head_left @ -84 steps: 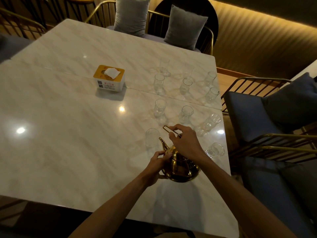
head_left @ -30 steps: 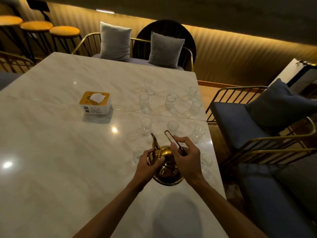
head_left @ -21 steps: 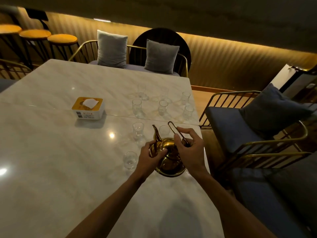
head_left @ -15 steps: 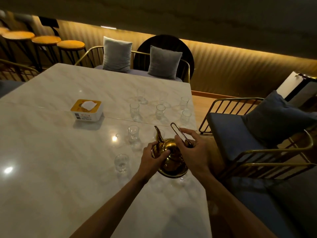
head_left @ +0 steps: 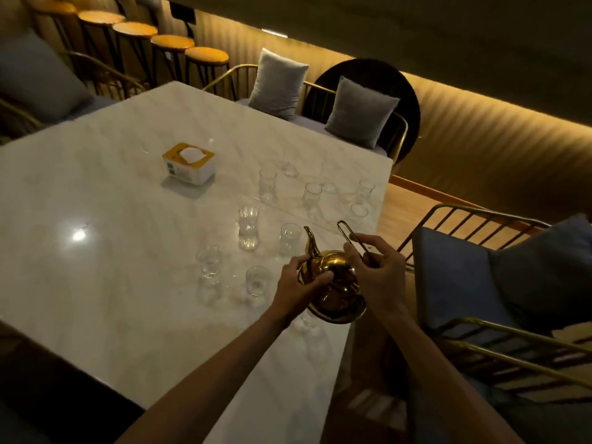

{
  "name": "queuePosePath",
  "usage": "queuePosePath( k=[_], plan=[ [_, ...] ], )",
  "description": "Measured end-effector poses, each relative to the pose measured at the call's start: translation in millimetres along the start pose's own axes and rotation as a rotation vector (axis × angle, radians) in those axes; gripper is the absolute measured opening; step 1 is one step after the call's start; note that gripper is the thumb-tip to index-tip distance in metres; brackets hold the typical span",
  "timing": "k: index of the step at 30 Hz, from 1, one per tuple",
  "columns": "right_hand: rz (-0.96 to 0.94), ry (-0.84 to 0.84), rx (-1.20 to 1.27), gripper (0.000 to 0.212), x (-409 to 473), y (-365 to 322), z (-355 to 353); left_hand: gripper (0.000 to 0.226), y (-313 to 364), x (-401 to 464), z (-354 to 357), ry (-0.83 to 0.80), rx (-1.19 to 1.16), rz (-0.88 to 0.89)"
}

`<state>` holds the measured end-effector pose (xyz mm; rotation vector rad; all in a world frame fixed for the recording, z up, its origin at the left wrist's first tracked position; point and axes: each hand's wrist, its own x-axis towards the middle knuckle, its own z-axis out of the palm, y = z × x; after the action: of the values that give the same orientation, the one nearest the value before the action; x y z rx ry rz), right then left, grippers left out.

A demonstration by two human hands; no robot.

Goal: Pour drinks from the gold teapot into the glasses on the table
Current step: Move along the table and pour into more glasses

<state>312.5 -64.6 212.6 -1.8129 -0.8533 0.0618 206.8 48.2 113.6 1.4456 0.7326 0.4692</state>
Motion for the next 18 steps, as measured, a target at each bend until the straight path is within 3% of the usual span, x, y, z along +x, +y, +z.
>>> queuePosePath(
  k=[10,18],
  plan=[
    [0.049,-0.025,0.059,0.035,11.4,34.1,-35.7,0.084,-10.0,14.3,48.3,0.011,0.030,-0.030],
    [-0.030,-0.147,0.073,0.035,53.1,97.2,-81.7,0.090,-17.5,39.1,123.1,0.139,-0.001,-0.077]
  ],
)
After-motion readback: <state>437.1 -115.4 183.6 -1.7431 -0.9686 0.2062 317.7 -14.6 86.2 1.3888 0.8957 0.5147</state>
